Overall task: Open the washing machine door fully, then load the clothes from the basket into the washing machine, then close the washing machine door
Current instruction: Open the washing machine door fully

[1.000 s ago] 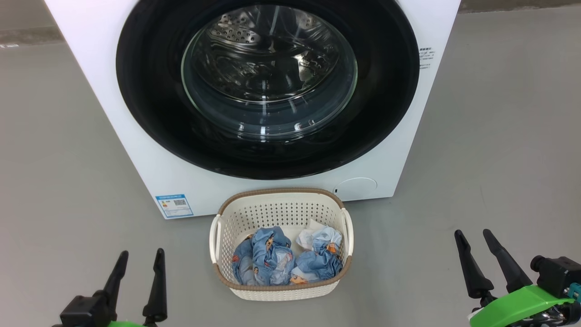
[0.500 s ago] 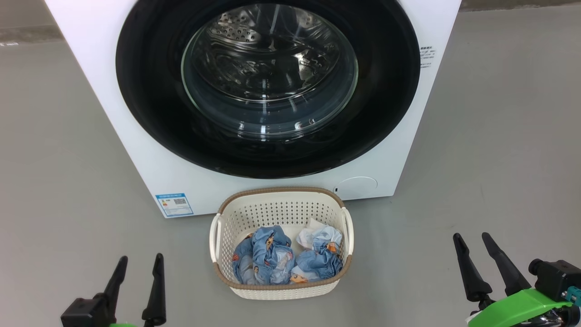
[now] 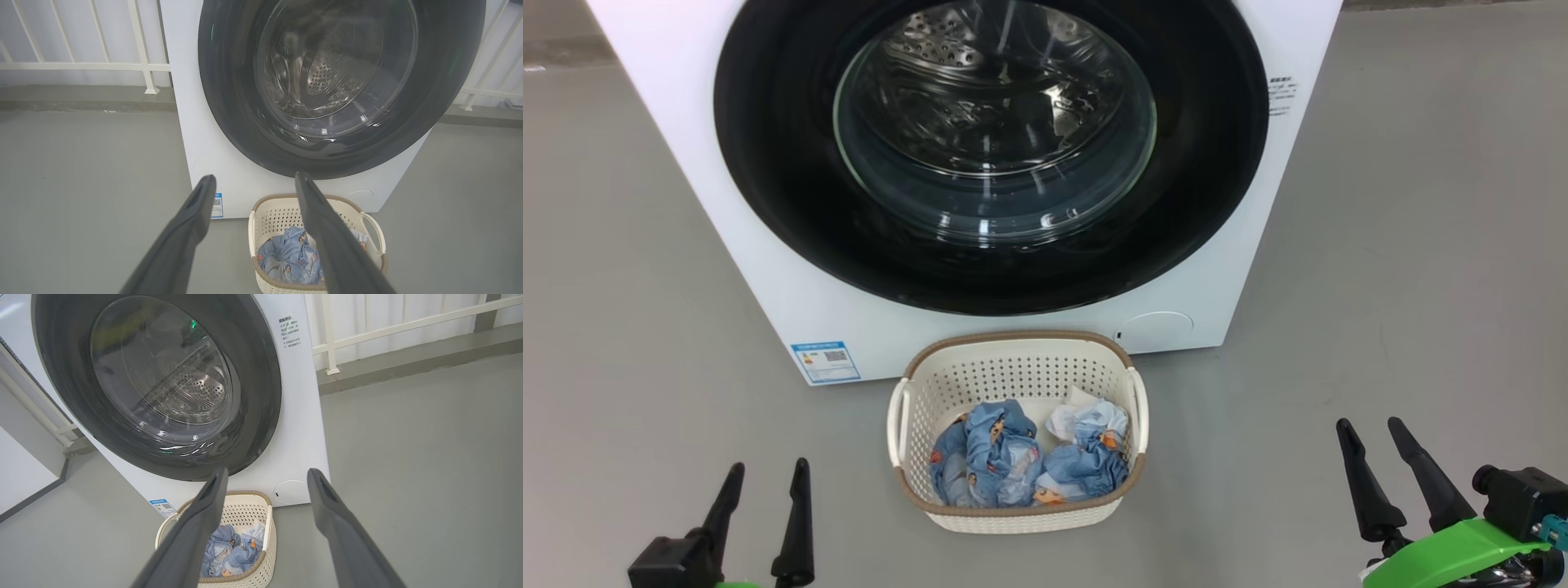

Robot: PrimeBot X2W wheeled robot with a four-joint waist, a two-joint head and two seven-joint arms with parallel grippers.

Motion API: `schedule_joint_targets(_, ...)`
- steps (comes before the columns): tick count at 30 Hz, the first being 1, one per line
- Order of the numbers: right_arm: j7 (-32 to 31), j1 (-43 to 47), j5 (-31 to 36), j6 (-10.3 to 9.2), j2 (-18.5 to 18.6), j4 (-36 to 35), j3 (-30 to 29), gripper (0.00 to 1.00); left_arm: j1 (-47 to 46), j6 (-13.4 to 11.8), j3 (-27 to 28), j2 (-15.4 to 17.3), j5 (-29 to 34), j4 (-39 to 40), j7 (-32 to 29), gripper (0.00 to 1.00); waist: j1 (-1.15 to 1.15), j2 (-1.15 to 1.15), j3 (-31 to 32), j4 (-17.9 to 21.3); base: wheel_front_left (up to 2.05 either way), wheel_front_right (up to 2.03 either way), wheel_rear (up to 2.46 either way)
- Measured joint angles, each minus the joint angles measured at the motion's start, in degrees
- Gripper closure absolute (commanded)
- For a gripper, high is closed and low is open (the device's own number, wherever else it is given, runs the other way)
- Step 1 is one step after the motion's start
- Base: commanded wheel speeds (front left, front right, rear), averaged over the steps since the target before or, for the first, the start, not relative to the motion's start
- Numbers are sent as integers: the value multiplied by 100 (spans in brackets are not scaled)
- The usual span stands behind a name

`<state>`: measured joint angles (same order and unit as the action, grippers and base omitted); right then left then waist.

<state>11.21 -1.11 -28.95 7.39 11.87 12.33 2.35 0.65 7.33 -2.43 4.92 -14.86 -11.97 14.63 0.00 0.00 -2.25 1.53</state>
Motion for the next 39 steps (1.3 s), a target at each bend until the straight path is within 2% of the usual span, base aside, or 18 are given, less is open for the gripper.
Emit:
schedule_joint_targets(23, 32, -5, 0, 0, -32, -49, -51, 0, -91, 1, 75, -36, -1, -8, 0, 0, 0, 0, -106, 3, 118, 118, -236)
schedule_joint_targets(26, 35, -6, 0, 0, -31, -45, -52, 0, -92, 1, 99, -56, -162, 2, 0, 0, 0, 0, -100, 14, 104, 104, -209)
schedule_joint_targets(39, 49, -6, -1, 0, -45, -19, -66, 0, -91, 1, 79, -56, -162, 1, 0, 0, 0, 0, -45, 23, 42, 42, -85)
